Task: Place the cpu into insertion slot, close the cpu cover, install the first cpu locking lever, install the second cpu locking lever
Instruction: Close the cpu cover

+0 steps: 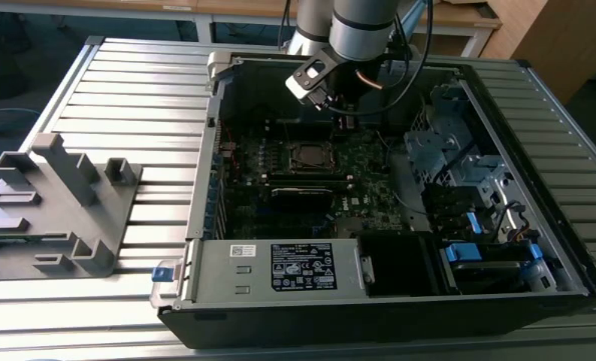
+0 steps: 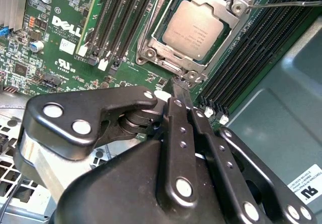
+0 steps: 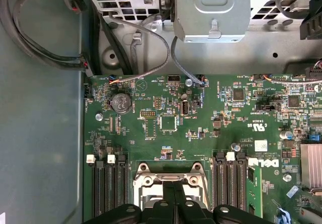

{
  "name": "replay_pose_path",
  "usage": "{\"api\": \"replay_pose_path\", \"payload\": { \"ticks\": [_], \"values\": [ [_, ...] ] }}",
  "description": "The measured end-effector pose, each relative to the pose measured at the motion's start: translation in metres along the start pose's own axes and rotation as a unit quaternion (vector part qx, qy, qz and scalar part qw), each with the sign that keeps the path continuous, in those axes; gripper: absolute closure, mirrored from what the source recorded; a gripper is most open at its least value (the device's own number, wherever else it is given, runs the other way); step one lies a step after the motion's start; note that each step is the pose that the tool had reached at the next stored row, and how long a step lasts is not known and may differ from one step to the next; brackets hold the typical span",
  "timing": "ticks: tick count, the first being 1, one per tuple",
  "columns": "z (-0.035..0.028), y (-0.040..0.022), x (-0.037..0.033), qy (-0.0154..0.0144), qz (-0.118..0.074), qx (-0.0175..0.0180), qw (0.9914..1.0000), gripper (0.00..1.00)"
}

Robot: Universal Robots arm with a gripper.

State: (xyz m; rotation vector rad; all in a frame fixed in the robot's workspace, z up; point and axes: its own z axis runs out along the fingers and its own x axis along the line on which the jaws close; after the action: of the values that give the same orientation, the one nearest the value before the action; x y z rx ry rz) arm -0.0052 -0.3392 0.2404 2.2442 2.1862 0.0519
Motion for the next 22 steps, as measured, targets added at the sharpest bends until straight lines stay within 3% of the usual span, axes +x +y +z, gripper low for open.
{"api": "replay_pose_path", "payload": {
  "ticks": [22],
  "values": [
    [0.0013,-0.0050,-0.0009,0.0000,0.000,0.0000,1.00000,0.89]
  ]
}}
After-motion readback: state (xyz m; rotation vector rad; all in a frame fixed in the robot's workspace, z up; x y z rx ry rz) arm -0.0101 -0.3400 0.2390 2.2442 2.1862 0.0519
